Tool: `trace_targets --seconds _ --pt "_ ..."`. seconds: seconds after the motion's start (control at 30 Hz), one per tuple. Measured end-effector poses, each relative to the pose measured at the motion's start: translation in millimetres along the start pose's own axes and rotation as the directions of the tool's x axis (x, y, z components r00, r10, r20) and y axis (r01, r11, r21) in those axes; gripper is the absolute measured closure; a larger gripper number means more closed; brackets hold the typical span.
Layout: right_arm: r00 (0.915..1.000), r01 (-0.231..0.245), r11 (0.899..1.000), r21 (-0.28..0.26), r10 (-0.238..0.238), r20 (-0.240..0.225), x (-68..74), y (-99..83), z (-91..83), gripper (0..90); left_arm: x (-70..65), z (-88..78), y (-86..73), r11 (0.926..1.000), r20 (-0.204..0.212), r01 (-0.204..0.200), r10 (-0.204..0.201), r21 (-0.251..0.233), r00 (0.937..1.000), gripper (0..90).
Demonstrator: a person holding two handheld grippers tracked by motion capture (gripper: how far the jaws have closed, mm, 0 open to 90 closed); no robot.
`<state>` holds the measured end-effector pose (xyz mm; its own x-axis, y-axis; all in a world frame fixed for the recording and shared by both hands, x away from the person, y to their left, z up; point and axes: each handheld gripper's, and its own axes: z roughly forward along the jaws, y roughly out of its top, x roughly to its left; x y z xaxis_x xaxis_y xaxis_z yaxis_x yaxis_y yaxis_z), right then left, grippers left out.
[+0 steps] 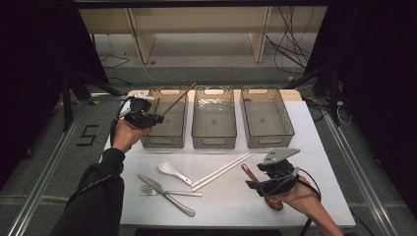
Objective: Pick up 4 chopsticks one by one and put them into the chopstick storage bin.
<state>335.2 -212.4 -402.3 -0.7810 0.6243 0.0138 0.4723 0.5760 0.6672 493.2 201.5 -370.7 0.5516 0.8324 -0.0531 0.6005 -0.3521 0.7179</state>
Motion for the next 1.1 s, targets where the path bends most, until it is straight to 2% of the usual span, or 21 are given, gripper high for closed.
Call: trace_targets --seconds 0.33,0.43,0.77,1.0,1.1 --pt "1.0000 0.006 1.000 -0.004 -0.006 0.000 0.2 -0.2 -1.9 31.7 20.6 13.6 -1.9 0.9968 -0.027 0.080 -0.080 0.002 0.9964 85.0" --pt "1.0000 0.004 1.000 -0.005 -0.004 0.001 0.3 -0.3 -2.1 31.7 23.0 17.2 -3.5 0.9964 -0.035 0.084 -0.084 0.011 0.9959 85.0" --pt "1.0000 0.007 1.000 -0.005 -0.007 -0.003 0.7 -0.6 -2.2 31.7 29.6 26.4 -9.5 0.9906 -0.060 0.134 -0.132 0.027 0.9894 84.9" --pt "1.0000 0.007 1.000 -0.007 -0.007 -0.006 0.8 -0.6 -2.5 31.7 29.4 32.6 -8.8 0.9879 -0.078 0.149 -0.146 0.043 0.9863 84.8" --pt "0.9999 0.008 1.000 -0.007 -0.008 -0.007 0.7 -0.7 -2.6 31.8 30.1 35.3 -7.3 0.9855 -0.094 0.163 -0.158 0.048 0.9830 84.6"
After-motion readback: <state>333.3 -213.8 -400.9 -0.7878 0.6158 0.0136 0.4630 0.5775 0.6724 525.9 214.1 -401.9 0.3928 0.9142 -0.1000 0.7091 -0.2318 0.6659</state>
